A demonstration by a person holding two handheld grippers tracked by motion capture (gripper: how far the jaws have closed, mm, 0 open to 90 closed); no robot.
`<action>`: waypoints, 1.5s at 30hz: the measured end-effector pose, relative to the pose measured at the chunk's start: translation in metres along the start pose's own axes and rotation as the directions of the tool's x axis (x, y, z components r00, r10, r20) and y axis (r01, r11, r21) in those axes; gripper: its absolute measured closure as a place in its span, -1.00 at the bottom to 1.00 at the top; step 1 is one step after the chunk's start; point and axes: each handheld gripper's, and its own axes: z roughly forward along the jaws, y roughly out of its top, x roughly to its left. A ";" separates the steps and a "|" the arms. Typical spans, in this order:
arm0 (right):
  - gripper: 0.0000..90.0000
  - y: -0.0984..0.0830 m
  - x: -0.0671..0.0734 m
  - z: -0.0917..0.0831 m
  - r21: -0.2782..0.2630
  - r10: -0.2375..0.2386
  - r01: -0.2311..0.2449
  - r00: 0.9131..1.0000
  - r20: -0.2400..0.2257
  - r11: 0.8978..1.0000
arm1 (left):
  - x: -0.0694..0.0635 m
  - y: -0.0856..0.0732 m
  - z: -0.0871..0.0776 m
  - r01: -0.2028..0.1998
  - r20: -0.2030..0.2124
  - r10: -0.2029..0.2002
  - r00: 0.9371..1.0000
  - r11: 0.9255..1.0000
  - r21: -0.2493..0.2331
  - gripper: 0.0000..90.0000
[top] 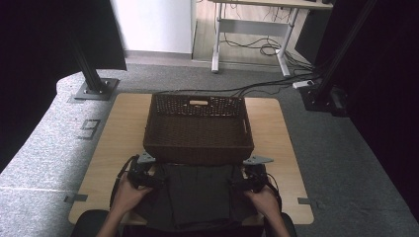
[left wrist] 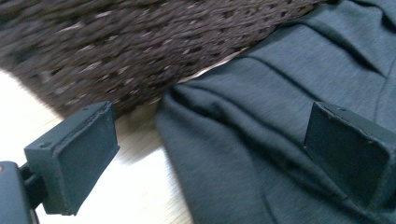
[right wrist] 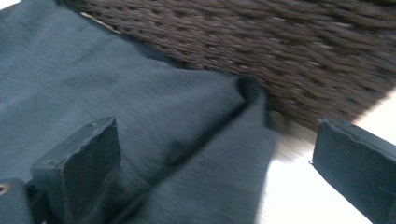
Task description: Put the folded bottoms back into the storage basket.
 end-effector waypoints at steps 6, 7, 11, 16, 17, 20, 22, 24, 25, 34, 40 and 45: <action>-1.00 0.003 0.013 0.012 0.024 -0.002 0.002 1.000 -0.008 1.000 | -0.011 0.001 0.011 0.013 0.036 -0.014 0.999 1.000 0.011 -1.00; -1.00 0.003 0.014 0.014 0.032 0.006 -0.006 1.000 -0.004 0.999 | -0.013 0.000 0.013 0.016 0.038 -0.017 0.999 1.000 0.016 -1.00; -1.00 -0.002 0.013 0.023 0.059 0.018 -0.018 1.000 -0.003 0.998 | -0.017 -0.008 0.020 0.025 0.016 -0.026 1.000 0.999 0.044 -1.00; -1.00 -0.009 0.012 0.032 0.098 0.042 -0.039 0.999 -0.026 0.994 | -0.015 -0.017 0.018 0.071 0.035 -0.073 0.997 0.996 0.053 -1.00; -1.00 -0.010 0.012 0.034 0.109 0.036 -0.032 0.999 -0.036 0.994 | -0.015 -0.018 0.017 0.078 0.041 -0.081 0.996 0.995 0.059 -1.00; -1.00 -0.013 0.013 0.035 0.127 0.037 -0.030 0.998 -0.054 0.991 | -0.014 -0.023 0.017 0.100 0.065 -0.104 0.992 0.993 0.070 -1.00; -1.00 -0.015 0.013 0.036 0.136 0.046 -0.037 0.997 -0.064 0.990 | -0.013 -0.025 0.016 0.107 0.075 -0.113 0.991 0.991 0.080 -1.00; -1.00 -0.017 0.013 0.035 0.139 0.045 -0.034 0.996 -0.071 0.990 | -0.012 -0.026 0.015 0.108 0.085 -0.114 0.990 0.991 0.080 -1.00; -1.00 -0.017 0.013 0.035 0.139 0.047 -0.037 0.996 -0.073 0.990 | -0.012 -0.026 0.015 0.108 0.090 -0.116 0.989 0.990 0.085 -1.00; -0.98 -0.017 0.021 0.037 0.147 0.008 0.005 0.996 -0.089 0.989 | -0.010 -0.026 0.009 0.132 0.055 -0.139 0.989 0.985 0.115 -1.00; -0.98 -0.017 0.022 0.037 0.145 0.008 0.005 0.996 -0.087 0.989 | -0.010 -0.029 0.011 0.166 0.077 -0.178 0.981 0.976 0.140 -1.00; -0.78 -0.015 0.023 0.037 0.155 -0.001 0.016 0.995 -0.097 0.988 | -0.025 -0.025 0.018 0.098 0.088 -0.111 0.990 0.985 0.139 -1.00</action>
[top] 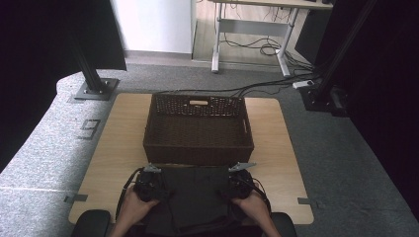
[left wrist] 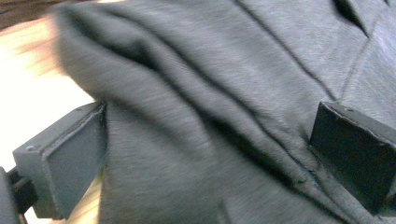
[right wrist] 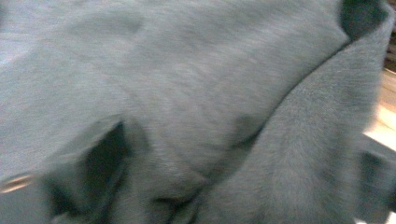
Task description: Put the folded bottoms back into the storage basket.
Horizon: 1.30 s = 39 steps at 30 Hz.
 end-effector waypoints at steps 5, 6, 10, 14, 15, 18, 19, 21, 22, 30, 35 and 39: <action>-0.35 0.000 0.000 -0.003 -0.009 -0.003 0.002 0.996 -0.085 1.000 | -0.011 0.003 0.006 -0.057 -0.002 0.058 0.998 0.998 0.015 -1.00; -0.28 0.000 -0.001 -0.004 -0.007 0.005 -0.006 0.995 -0.098 1.000 | -0.012 0.003 0.006 -0.065 0.002 0.065 0.998 0.998 0.013 -0.95; -0.05 0.001 -0.001 -0.003 -0.004 0.023 -0.024 0.992 -0.128 1.000 | -0.015 0.004 0.004 -0.077 0.037 0.076 0.996 0.997 0.005 -0.63; 0.22 0.004 0.000 -0.001 0.011 0.046 -0.045 0.988 -0.150 0.999 | -0.014 0.006 0.005 -0.072 0.095 0.072 0.993 0.997 -0.007 -0.22; 0.29 0.004 -0.001 0.000 0.015 0.060 -0.058 0.984 -0.167 0.998 | -0.013 0.006 0.005 -0.065 0.110 0.066 0.992 0.998 -0.007 -0.15; 0.43 0.001 -0.003 0.000 0.007 0.088 -0.088 0.976 -0.197 0.996 | -0.007 0.002 0.007 -0.021 0.196 0.027 0.980 0.999 -0.032 0.21; 0.47 0.000 -0.003 -0.001 -0.006 0.087 -0.090 0.977 -0.197 0.996 | -0.005 0.001 0.007 -0.006 0.214 0.015 0.977 0.999 -0.040 0.29; 0.51 -0.001 -0.001 -0.003 -0.018 0.084 -0.089 0.979 -0.187 0.996 | -0.003 0.000 0.006 0.001 0.230 0.011 0.973 0.999 -0.053 0.41; 0.52 -0.001 0.001 -0.004 -0.024 0.081 -0.087 0.981 -0.178 0.996 | -0.003 0.001 0.005 -0.005 0.231 0.019 0.973 0.998 -0.061 0.44; 0.58 -0.002 0.004 -0.015 -0.079 0.098 -0.115 0.976 -0.196 0.990 | -0.004 0.014 -0.012 -0.028 0.264 0.057 0.963 0.993 -0.115 0.50; 0.58 0.005 0.010 -0.028 -0.125 0.068 -0.092 0.981 -0.183 0.988 | -0.004 0.023 -0.021 -0.023 0.298 0.066 0.952 0.989 -0.146 0.50; 0.59 0.010 0.013 -0.038 -0.161 0.041 -0.071 0.983 -0.179 0.984 | -0.005 0.028 -0.028 -0.027 0.303 0.077 0.950 0.986 -0.167 0.50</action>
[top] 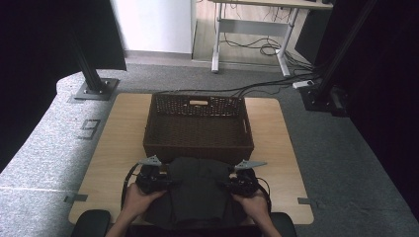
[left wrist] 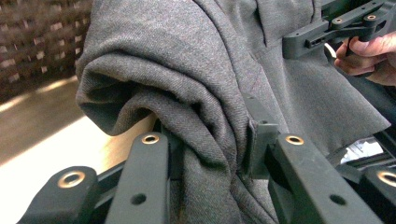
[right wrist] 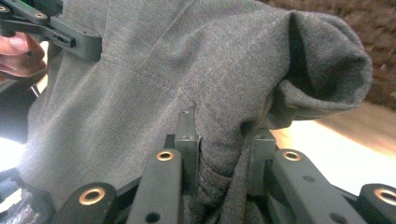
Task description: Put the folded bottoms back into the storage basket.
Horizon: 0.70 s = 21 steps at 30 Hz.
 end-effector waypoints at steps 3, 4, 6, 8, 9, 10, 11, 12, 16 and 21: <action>0.62 0.004 0.002 -0.006 -0.022 -0.014 0.014 1.000 0.002 1.000 | -0.002 0.006 -0.004 -0.009 0.006 0.009 1.000 1.000 -0.018 0.50; 0.64 0.006 0.003 -0.009 -0.028 -0.015 0.015 1.000 0.003 0.999 | -0.003 0.008 -0.005 -0.011 0.010 0.011 1.000 1.000 -0.023 0.50; 0.67 0.010 0.005 -0.013 -0.042 -0.024 0.024 1.000 -0.003 0.999 | -0.006 0.013 -0.008 -0.020 0.011 0.021 1.000 0.999 -0.033 0.50; 0.67 0.015 0.006 -0.017 -0.054 -0.040 0.040 0.999 0.005 0.998 | -0.007 0.017 -0.011 -0.024 0.017 0.024 1.000 0.999 -0.045 0.50; 0.67 0.017 0.007 -0.018 -0.057 -0.047 0.047 0.999 0.009 0.997 | -0.008 0.018 -0.012 -0.027 0.017 0.027 0.999 0.999 -0.047 0.50; 0.67 0.018 0.008 -0.019 -0.055 -0.050 0.051 0.999 0.015 0.997 | -0.008 0.019 -0.013 -0.028 0.016 0.029 0.999 0.998 -0.047 0.50; 0.67 0.019 0.008 -0.019 -0.057 -0.056 0.057 0.998 0.015 0.997 | -0.008 0.019 -0.013 -0.026 0.016 0.027 1.000 0.998 -0.048 0.50; 0.67 0.020 0.007 -0.019 -0.057 -0.058 0.059 0.998 0.016 0.997 | -0.007 0.019 -0.012 -0.024 0.016 0.024 1.000 0.999 -0.045 0.50; 0.64 0.017 0.001 -0.010 -0.020 -0.052 0.053 0.998 0.025 0.998 | 0.000 0.011 -0.004 -0.016 -0.003 0.016 1.000 1.000 -0.018 0.50; 0.44 0.003 -0.015 0.014 0.066 -0.018 0.015 0.998 0.054 0.998 | 0.012 -0.006 0.013 0.006 -0.024 -0.005 1.000 0.999 0.035 0.50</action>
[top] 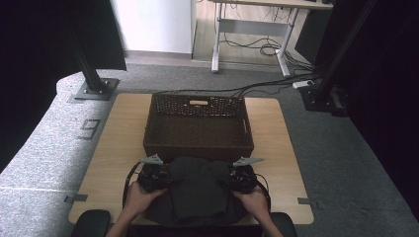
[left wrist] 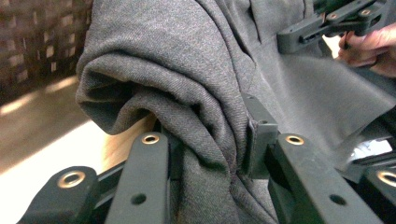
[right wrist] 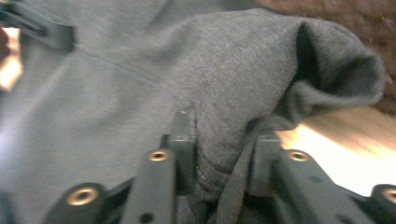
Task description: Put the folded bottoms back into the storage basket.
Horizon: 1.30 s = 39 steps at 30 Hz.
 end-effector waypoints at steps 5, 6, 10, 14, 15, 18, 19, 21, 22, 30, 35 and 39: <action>-0.46 -0.006 -0.017 0.011 0.052 0.034 -0.039 0.996 0.088 0.998 | 0.012 -0.011 0.005 0.026 0.021 -0.026 0.999 1.000 -0.011 0.50; -0.64 -0.006 -0.021 0.013 0.066 0.051 -0.057 0.994 0.095 0.996 | 0.013 -0.011 0.006 0.025 0.021 -0.025 0.999 1.000 -0.010 0.49; -0.75 -0.006 -0.029 0.018 0.075 0.056 -0.061 0.996 0.065 0.995 | 0.018 -0.014 0.008 0.020 0.021 -0.020 1.000 1.000 0.001 0.49; -0.44 -0.002 -0.022 0.024 0.101 0.031 -0.028 0.999 -0.028 0.994 | 0.022 -0.016 0.010 0.031 0.033 -0.031 0.999 1.000 0.003 0.48; -0.40 -0.001 -0.018 0.027 0.110 0.031 -0.024 0.998 -0.062 0.994 | 0.022 -0.016 0.010 0.031 0.033 -0.032 0.999 0.999 0.003 0.48; -0.19 0.001 -0.013 0.031 0.114 0.040 -0.031 0.996 -0.078 0.993 | 0.024 -0.018 0.011 0.038 0.038 -0.038 0.999 0.999 0.001 0.48; -0.04 0.000 -0.014 0.033 0.108 0.060 -0.049 0.993 -0.102 0.993 | 0.025 -0.019 0.012 0.042 0.043 -0.042 0.998 0.999 0.000 0.48; 0.26 -0.003 -0.017 0.035 0.103 0.117 -0.102 0.981 -0.154 0.989 | 0.025 -0.020 0.013 0.043 0.044 -0.043 0.998 0.999 -0.001 0.48; 0.33 -0.005 -0.018 0.036 0.099 0.138 -0.123 0.976 -0.166 0.987 | 0.025 -0.020 0.013 0.042 0.043 -0.042 0.998 0.999 -0.001 0.48; 0.59 -0.006 -0.001 0.020 0.020 0.070 -0.068 0.991 -0.112 0.997 | 0.014 -0.011 0.005 0.016 0.053 -0.014 0.998 0.999 -0.035 0.50; 0.60 0.002 0.006 0.003 -0.032 0.045 -0.050 0.991 -0.123 0.998 | 0.005 -0.001 -0.005 0.002 0.074 0.004 0.997 0.997 -0.078 0.50; 0.61 0.011 0.011 -0.012 -0.070 0.022 -0.031 0.992 -0.123 0.997 | -0.004 0.010 -0.016 -0.018 0.082 0.027 0.996 0.994 -0.108 0.50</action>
